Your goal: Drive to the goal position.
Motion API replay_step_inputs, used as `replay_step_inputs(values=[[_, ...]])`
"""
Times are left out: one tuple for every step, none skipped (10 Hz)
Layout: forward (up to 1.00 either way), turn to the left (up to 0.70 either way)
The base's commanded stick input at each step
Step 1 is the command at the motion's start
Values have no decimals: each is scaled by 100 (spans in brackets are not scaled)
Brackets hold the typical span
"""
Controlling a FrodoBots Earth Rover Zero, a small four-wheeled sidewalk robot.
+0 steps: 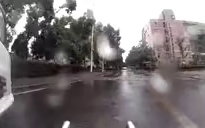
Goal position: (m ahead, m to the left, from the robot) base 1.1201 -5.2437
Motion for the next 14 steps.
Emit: replay_step_inputs(values=[[70, 14], [70, 14], [70, 12], [70, 0], [70, 0], [70, 0], [70, 0], [70, 0], [70, 4], [70, 13], [70, 14], [70, 14], [70, 14], [70, 14]])
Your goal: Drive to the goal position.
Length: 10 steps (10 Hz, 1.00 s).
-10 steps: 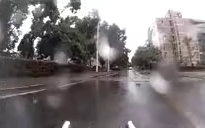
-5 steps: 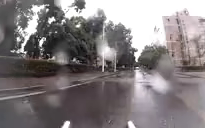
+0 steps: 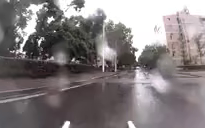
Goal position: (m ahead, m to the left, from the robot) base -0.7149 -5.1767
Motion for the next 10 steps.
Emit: replay_step_inputs(values=[[70, 14], [70, 14], [70, 14], [70, 14], [70, 14], [70, 14], [70, 14], [70, 11], [70, 0], [70, 0]])
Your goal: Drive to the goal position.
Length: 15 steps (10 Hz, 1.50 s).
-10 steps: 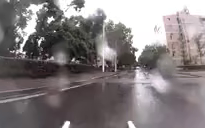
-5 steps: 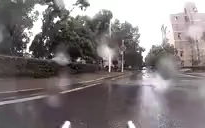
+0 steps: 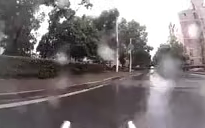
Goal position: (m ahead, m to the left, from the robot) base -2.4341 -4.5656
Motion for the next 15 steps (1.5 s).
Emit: replay_step_inputs(values=[[70, 0], [70, 0], [70, 0], [70, 0], [70, 0], [70, -3], [70, -11], [70, -14], [70, -14], [70, -14], [70, -14], [70, -14], [70, -14], [70, -14], [70, -14]])
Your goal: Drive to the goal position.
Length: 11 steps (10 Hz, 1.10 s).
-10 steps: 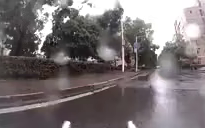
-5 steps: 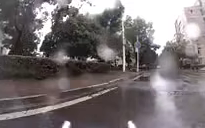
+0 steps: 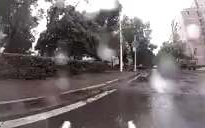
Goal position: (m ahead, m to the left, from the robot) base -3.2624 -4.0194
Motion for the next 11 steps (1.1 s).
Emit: replay_step_inputs(values=[[70, -14], [70, -14], [70, -14], [70, -14], [70, -14], [70, -14], [70, -14], [70, -14], [70, -14], [70, -14], [70, -14]])
